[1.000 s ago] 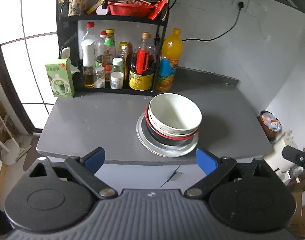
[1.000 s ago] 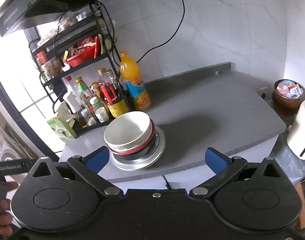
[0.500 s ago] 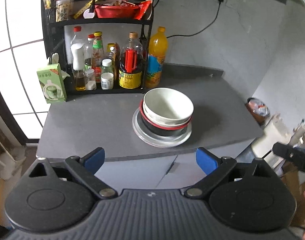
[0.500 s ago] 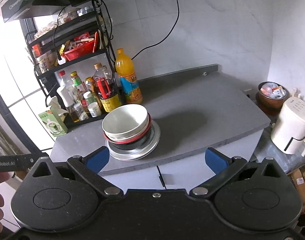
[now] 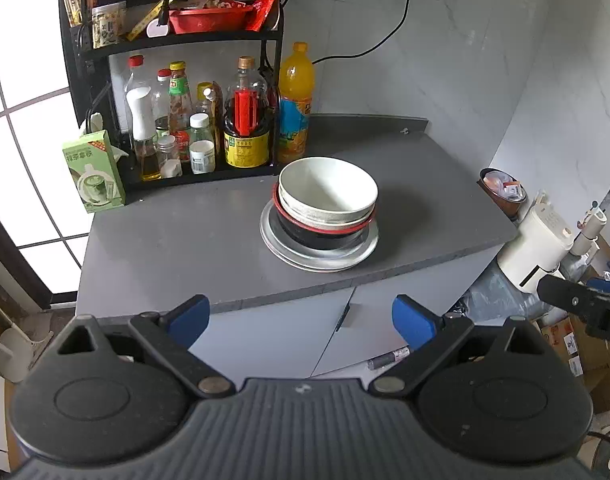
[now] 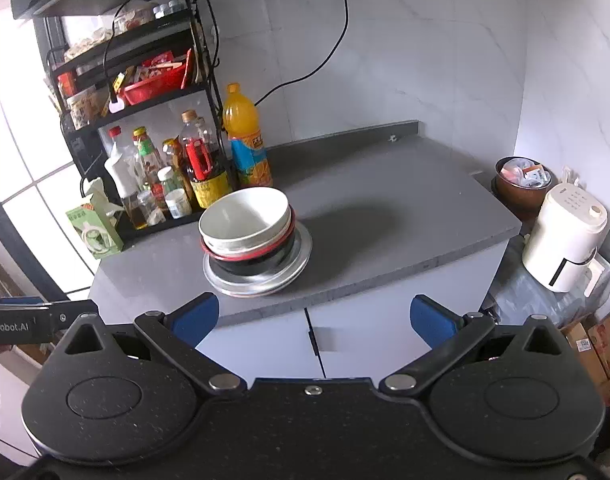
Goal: Organize plates and bowls
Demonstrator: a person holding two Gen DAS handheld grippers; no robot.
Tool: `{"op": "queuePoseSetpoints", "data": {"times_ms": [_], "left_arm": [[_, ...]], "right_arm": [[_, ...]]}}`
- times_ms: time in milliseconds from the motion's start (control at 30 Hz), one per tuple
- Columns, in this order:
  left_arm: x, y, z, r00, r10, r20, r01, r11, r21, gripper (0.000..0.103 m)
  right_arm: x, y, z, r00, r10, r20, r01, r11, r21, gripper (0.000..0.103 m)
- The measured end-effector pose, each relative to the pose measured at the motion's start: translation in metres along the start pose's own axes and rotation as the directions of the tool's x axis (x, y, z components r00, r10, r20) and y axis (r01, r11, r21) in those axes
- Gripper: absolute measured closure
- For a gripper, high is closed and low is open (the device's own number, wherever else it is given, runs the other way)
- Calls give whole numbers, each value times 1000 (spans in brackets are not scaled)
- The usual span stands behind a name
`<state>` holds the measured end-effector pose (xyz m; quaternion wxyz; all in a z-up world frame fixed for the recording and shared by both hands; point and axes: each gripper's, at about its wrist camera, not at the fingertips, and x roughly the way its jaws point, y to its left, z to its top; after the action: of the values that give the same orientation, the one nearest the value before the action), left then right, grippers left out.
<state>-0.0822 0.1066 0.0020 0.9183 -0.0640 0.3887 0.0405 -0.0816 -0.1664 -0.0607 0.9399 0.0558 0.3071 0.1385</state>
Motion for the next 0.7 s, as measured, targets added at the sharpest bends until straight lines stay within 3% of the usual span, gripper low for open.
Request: {"op": "queuePoseSetpoints", "data": {"times_ms": [700], "left_arm": [[-14, 19, -4, 1000, 7, 11, -7, 1000, -10, 6]], "right_arm": [[-7, 16, -6, 1000, 21, -3, -21, 999, -48, 0]]}}
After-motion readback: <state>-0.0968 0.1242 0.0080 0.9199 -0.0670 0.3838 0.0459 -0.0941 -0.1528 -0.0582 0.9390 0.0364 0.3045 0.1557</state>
